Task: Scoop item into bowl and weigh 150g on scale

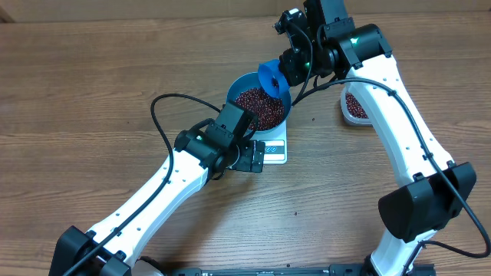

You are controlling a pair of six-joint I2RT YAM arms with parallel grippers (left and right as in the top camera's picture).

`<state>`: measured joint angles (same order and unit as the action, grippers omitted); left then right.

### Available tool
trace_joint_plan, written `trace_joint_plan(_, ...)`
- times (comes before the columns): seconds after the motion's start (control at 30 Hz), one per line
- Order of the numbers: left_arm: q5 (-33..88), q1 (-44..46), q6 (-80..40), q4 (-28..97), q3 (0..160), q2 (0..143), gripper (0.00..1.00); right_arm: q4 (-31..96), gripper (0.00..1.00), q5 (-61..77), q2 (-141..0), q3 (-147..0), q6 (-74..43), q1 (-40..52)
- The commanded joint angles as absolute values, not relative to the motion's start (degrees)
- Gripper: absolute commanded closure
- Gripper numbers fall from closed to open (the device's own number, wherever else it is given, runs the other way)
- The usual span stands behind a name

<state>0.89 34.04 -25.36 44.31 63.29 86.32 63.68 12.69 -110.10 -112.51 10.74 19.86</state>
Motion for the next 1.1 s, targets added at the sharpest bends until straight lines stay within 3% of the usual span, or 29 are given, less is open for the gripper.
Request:
trace_joint_plan(0.0,1.1,34.1,-25.9,44.3,63.0,86.9,0.0,63.6,0.94,13.4,-108.0,-114.5,8.8,19.5)
trace_joint_plan(1.07,1.1,34.1,-25.9,44.3,63.0,86.9,0.0,64.8,0.96,16.6,-110.8,-114.4,7.1,19.5)
